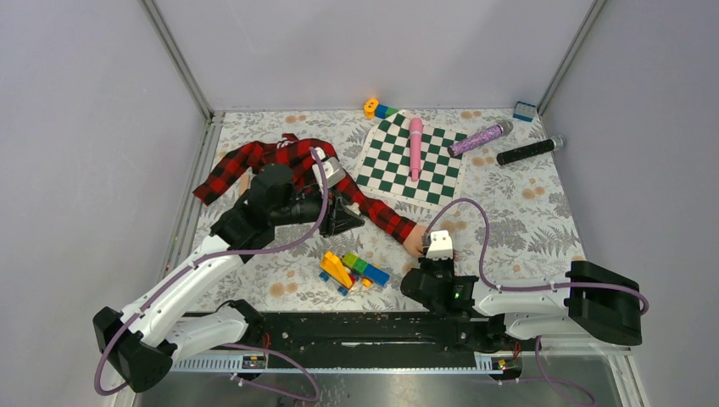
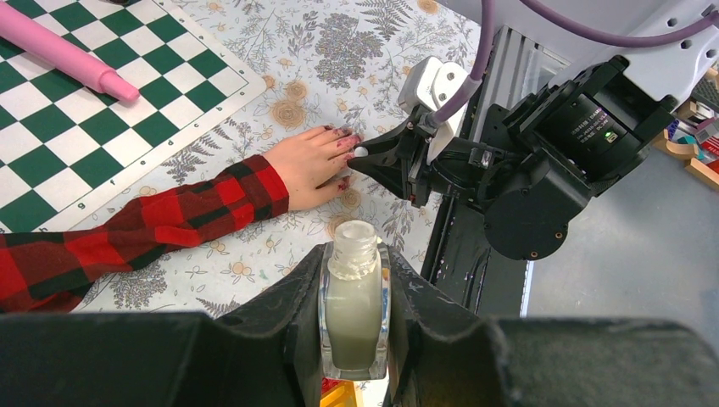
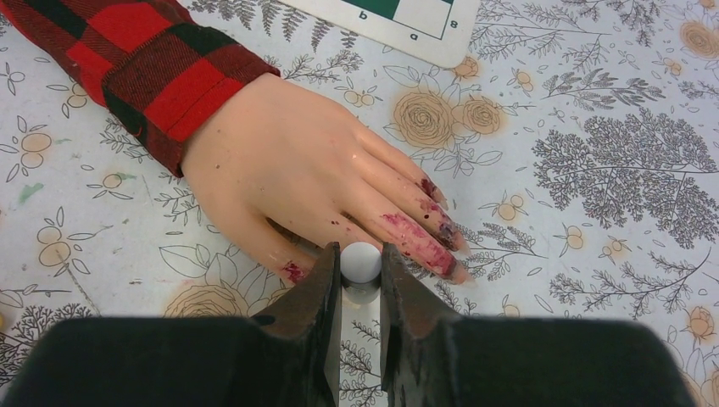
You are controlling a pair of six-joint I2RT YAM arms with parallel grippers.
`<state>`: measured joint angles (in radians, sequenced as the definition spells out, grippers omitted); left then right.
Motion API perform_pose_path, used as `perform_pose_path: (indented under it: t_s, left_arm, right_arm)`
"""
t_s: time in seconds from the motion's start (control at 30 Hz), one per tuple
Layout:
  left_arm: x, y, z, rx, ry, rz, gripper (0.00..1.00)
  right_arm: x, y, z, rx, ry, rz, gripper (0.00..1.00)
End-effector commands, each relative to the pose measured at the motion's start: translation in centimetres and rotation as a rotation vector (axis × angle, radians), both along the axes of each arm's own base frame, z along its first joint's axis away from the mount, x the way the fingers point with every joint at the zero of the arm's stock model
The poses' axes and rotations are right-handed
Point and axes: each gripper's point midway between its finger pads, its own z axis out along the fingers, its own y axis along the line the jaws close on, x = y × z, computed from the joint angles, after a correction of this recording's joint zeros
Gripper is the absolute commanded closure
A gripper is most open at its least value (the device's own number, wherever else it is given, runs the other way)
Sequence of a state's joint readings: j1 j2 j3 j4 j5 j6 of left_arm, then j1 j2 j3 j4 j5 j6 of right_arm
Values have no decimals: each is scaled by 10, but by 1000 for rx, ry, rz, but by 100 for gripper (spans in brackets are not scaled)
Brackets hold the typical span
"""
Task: Paint the nails
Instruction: Paint the nail polish on the nail.
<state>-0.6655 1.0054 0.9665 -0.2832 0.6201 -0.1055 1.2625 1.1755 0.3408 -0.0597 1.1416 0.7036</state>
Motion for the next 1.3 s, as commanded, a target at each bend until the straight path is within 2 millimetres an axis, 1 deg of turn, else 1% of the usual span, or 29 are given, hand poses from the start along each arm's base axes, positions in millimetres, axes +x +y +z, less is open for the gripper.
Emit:
perform_pose_path:
  t_s: [0.0,0.53,0.73,0.83,0.93,1.03,1.27]
  left_arm:
    - [-4,-2,31,-77,-80,-23,100]
    - [-3,-2,32,-78,-84,-19,100]
    - [-2,-1,32,-77,-85,-12,100]
    - [-2,-1,32,-77,-86,-10,100]
    - [-2,0,33,-79,-89,-3,100]
    - [-3,1,35,-84,-96,0,100]
    - [-4,1,38,-95,-98,0,100]
  right_arm:
    - [5,3,17,38,-66,-45,100]
    - [3,-7,19,56,-78,-72,100]
    - [2,-9,25,97,-87,-65,100]
    - [1,-3,26,138,-85,-14,100]
    - [-1,14,28,222,-86,93,100]
    - [-3,14,25,264,-91,122,100]
    - [-3,20,23,238,-78,146,100]
